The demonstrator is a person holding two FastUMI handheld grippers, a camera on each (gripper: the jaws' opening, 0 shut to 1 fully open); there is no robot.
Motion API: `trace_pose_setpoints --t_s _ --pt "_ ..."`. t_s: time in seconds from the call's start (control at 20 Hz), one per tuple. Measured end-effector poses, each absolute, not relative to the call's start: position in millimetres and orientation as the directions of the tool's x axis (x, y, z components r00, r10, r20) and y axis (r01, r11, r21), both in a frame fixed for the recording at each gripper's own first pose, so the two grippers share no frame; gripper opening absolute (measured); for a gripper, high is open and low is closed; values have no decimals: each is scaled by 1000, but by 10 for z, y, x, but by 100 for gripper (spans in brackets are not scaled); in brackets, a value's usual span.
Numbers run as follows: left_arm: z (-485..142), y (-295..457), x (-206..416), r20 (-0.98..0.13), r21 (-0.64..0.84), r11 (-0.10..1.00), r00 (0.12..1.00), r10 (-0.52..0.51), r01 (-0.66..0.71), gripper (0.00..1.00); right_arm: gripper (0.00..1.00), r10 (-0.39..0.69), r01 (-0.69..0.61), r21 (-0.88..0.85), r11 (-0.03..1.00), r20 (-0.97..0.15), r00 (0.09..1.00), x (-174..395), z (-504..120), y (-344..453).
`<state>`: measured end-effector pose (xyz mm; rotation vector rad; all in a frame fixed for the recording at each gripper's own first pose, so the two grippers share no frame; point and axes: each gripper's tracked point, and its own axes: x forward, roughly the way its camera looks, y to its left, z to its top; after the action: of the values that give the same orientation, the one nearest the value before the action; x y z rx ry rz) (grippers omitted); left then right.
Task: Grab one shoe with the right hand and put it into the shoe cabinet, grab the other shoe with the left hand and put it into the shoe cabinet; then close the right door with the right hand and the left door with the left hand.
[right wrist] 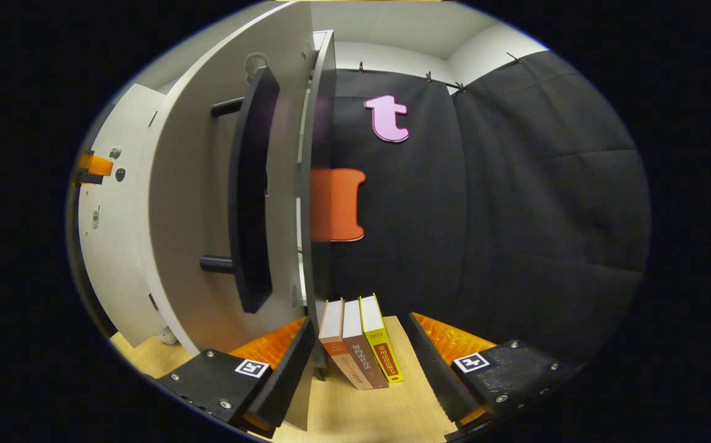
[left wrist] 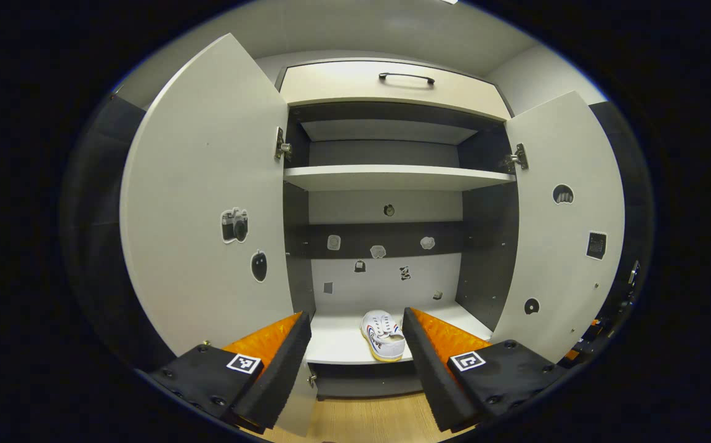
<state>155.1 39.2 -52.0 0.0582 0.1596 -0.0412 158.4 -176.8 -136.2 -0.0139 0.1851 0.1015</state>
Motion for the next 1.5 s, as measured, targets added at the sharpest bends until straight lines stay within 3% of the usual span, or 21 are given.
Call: trace_pose_setpoints --t_s 0.1,0.2,0.25,0.35,0.45,0.5,0.65,0.9,1.15,1.2,1.25,1.4,1.5 --pt "-444 432 1449 -138 54 997 990 -40 48 96 92 93 -97 -20 995 -162 982 1570 -1312 -1760" --pt "-377 469 1367 -118 46 998 992 -48 54 96 91 159 -157 22 987 -152 976 1495 -1257 -1570" --pt "-356 504 1342 -112 40 998 993 -49 54 96 99 170 -169 18 985 -155 973 1472 -1283 -1502" --pt "-321 547 1290 -102 25 998 993 -54 57 96 71 169 -173 -14 985 -151 974 1496 -1245 -1435" --pt "-321 586 1235 -98 16 998 993 -66 68 96 84 165 -169 -13 985 -158 973 1471 -1267 -1352" --pt "-315 622 1219 -94 18 997 993 -68 70 96 69 173 -176 -3 984 -162 972 1463 -1271 -1269" --pt "-292 797 1123 -83 25 998 995 -57 59 96 65 195 -197 9 980 -168 966 1417 -1275 -1023" --pt "-223 1137 975 -54 33 999 998 -38 40 96 65 228 -231 0 973 -163 960 1427 -1272 -534" --pt "-200 1210 849 -54 -16 994 992 -111 110 94 66 235 -240 -12 971 -164 958 1507 -1294 -134" --pt "-175 1231 822 -51 -16 993 992 -116 115 94 75 240 -245 -11 970 -165 957 1530 -1323 -45" --pt "-160 1242 795 -44 -10 993 992 -122 121 95 75 244 -248 -7 969 -164 956 1566 -1368 28" --pt "-79 1293 675 -25 3 990 989 -144 144 95 99 256 -256 22 967 -173 951 1735 -1458 309" --pt "-69 1346 605 -24 4 988 988 -154 154 95 93 259 -259 20 966 -168 951 1857 -1462 506"
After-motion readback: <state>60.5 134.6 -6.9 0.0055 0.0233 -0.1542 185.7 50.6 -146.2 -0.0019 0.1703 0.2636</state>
